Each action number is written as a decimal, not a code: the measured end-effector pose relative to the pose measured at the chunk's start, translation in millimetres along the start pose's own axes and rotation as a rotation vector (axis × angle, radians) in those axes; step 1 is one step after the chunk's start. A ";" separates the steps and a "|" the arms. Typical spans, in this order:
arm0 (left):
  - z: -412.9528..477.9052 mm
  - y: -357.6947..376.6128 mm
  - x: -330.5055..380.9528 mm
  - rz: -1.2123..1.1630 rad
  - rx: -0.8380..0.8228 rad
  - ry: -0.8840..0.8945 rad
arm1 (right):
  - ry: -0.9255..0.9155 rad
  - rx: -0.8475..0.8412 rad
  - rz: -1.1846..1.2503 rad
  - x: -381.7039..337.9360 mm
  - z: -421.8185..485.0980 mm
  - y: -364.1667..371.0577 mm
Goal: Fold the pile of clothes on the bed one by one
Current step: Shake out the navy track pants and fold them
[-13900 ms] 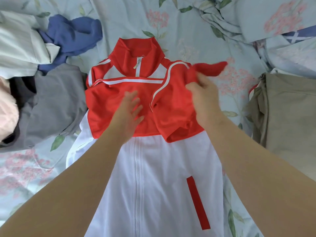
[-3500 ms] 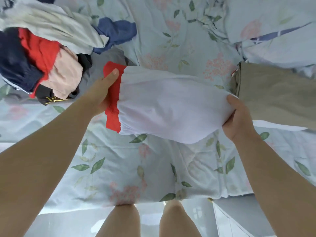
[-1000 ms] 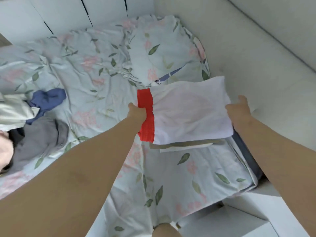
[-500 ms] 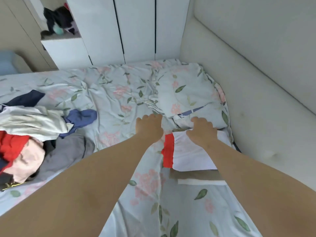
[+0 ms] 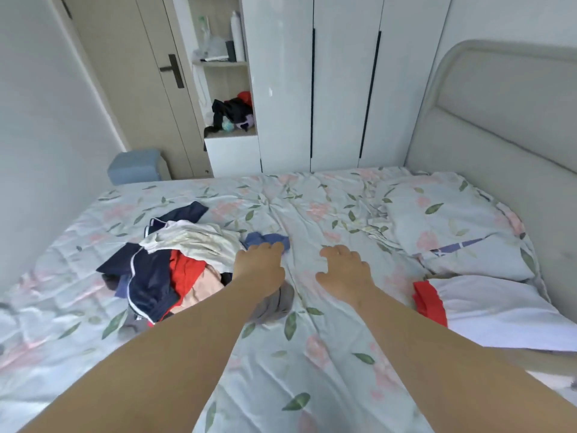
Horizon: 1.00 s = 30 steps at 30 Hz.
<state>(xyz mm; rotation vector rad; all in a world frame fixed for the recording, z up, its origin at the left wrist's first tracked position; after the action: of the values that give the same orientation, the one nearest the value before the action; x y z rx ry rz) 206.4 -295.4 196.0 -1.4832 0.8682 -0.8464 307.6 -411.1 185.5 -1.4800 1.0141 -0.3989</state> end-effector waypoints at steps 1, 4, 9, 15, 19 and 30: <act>-13.0 -1.6 -14.8 -0.007 0.008 -0.014 | -0.019 -0.010 0.000 -17.2 -8.1 4.3; -42.5 -6.2 -49.3 -0.030 0.047 -0.034 | -0.072 -0.020 -0.002 -57.6 -27.0 10.9; -70.1 -9.7 -78.2 -0.071 0.115 -0.062 | -0.143 -0.019 -0.029 -93.9 -39.5 17.5; -105.4 15.3 -109.1 -0.073 0.055 -0.183 | -0.204 -0.097 -0.025 -115.0 -46.5 53.8; -124.8 47.4 -137.2 -0.112 -0.009 -0.265 | -0.205 -0.169 -0.031 -125.2 -46.0 85.8; -127.0 124.0 -261.1 -0.231 -0.126 -0.269 | -0.099 -0.293 -0.064 -202.8 -9.2 184.1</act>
<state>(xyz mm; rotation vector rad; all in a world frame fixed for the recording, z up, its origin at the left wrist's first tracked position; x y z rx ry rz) -33.7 -130.7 74.0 -1.7851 0.5653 -0.7463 123.1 -238.2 79.7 -1.7809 0.9774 -0.2255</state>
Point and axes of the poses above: each hand's wrist, its own z-axis towards the middle knuckle, its own y-axis out of the palm, x = y × z, the point moved 4 cm from there along z, towards the middle knuckle, and after that the axes turned 11 degrees about y, right-handed, at the moved point
